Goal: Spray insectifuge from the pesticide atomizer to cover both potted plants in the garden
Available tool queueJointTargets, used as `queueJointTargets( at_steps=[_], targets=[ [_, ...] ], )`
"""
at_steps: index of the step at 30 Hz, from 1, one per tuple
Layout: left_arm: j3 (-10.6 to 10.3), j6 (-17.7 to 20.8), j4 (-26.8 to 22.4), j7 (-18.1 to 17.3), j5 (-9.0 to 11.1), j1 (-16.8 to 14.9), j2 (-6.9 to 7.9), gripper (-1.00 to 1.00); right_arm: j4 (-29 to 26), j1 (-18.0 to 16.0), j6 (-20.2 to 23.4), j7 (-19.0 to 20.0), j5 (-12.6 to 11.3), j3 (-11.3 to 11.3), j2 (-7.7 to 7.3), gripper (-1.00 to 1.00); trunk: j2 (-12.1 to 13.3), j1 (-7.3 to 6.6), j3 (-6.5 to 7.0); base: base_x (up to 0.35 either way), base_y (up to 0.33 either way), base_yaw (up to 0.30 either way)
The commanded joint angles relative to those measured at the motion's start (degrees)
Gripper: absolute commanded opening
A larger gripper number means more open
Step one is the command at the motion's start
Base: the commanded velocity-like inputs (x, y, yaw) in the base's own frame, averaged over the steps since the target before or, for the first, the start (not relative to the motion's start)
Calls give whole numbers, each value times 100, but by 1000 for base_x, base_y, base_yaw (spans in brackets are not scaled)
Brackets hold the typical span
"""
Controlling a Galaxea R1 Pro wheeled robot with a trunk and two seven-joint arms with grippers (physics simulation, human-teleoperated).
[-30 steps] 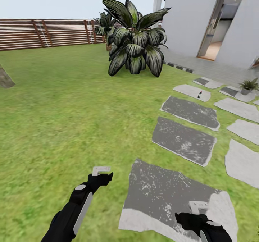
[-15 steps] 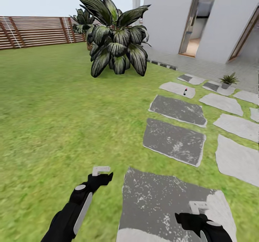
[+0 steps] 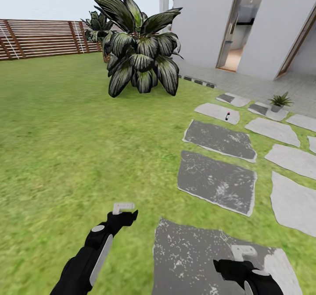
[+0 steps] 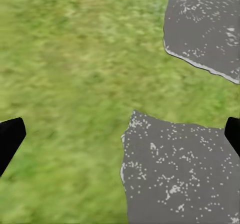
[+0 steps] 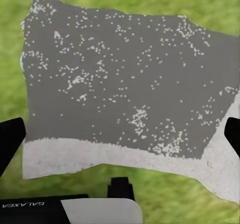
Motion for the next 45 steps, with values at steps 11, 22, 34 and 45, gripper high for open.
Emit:
queueJointTargets(
  at_steps=[11,22,34,45],
  targets=[
    [2,31,-6,2,55,-2,0,100,-9,-2,26,4,3,-1,-1,100,-2,4,-4,339,139,0],
    [2,31,-6,2,55,-2,0,100,-9,-1,26,4,2,-1,-1,100,-2,4,-4,339,139,0],
    [2,31,-6,2,55,-2,0,100,-9,-3,26,4,2,-1,-1,100,-2,4,-4,339,139,0],
    [2,31,-6,2,55,-2,0,100,-9,-1,26,4,4,-1,-1,100,-2,4,-4,339,139,0]
  ],
)
